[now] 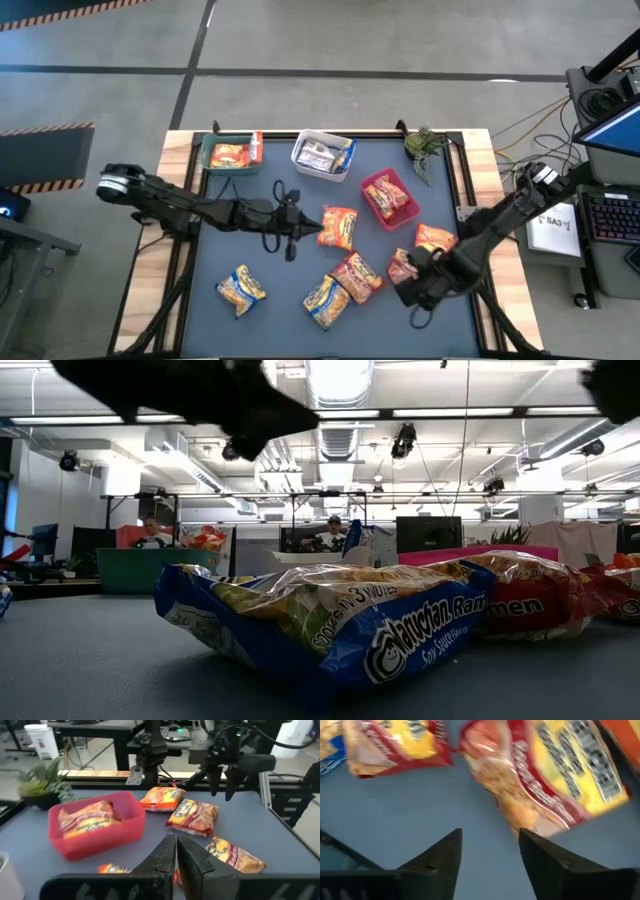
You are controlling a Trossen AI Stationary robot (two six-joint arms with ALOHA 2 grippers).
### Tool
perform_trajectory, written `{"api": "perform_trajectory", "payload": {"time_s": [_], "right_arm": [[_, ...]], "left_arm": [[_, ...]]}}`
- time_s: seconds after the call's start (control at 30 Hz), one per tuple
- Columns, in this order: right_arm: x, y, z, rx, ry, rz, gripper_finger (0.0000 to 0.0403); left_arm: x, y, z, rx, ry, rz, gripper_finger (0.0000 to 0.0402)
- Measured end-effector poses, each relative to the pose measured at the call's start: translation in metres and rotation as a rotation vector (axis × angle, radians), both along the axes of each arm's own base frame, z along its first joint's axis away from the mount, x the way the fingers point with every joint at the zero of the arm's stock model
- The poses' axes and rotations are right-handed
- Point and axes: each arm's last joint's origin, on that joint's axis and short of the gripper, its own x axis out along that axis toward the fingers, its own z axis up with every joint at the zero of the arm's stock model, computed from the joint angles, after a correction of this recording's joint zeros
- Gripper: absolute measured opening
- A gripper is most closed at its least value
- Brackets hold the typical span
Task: Sort Maruchan noodles
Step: Put the red noodle pack into the pink bin
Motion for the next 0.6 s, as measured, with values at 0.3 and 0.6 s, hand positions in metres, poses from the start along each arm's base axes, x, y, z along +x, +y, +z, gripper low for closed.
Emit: {"api": "perform_trajectory", "payload": {"time_s": [0.3,0.6], "right_arm": [[-0.05,0.006,-0.015,-0.002,-0.016,-0.209,0.0246],[-0.06,-0.001,-0.038,-0.088,-0.003,-0.251,0.0242]], "left_arm": [[0.061,-0.022,-0.008,0.08,0.025,-0.083,0.0],[0.095,-0.03,-0.027,0.105,0.06,-0.095,0.0]]}}
